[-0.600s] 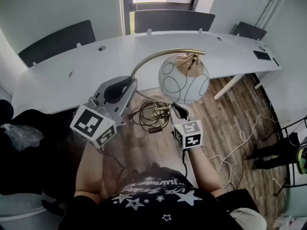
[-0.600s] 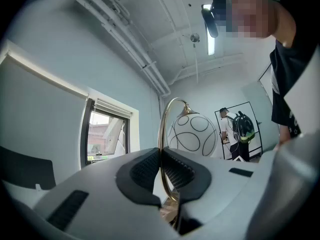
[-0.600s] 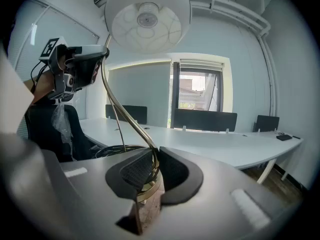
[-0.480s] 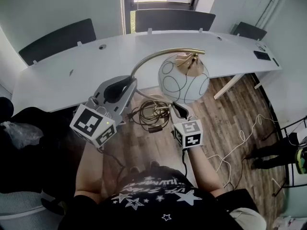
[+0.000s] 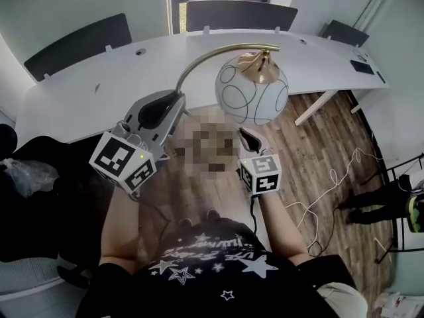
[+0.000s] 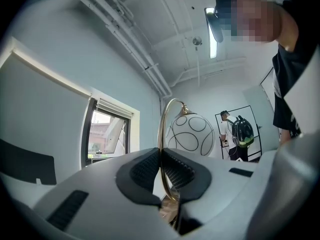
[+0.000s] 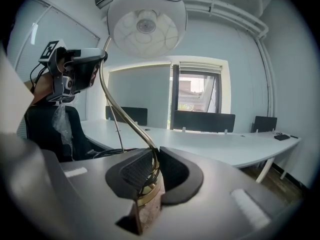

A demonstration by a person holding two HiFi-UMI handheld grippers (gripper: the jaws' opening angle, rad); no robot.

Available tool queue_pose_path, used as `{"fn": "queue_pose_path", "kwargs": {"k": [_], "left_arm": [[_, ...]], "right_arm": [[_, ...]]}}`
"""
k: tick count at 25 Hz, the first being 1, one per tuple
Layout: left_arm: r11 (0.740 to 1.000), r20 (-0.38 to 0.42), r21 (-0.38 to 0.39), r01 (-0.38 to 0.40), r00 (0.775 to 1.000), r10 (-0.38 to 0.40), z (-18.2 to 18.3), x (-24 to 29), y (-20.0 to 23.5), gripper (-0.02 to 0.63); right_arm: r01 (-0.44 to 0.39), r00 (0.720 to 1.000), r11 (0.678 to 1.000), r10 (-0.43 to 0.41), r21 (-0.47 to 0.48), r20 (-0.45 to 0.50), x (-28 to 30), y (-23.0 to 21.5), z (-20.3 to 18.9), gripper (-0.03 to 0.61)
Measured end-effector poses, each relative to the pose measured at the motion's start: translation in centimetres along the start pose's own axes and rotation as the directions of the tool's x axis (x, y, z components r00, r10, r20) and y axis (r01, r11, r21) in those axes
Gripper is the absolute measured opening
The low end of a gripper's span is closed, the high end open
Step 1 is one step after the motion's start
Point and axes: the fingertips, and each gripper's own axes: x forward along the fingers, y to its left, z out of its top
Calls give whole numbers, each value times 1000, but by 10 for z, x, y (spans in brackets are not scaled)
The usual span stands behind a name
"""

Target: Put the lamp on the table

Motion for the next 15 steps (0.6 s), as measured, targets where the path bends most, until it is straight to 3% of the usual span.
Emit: {"fn": "queue_pose_path", "kwargs": {"k": [15], "left_arm": [[1000, -12, -12, 25, 1000, -25, -13, 14, -7, 32]], "right_arm": [[-5, 1000, 1000, 5, 29, 0, 0, -12, -16, 43]]}}
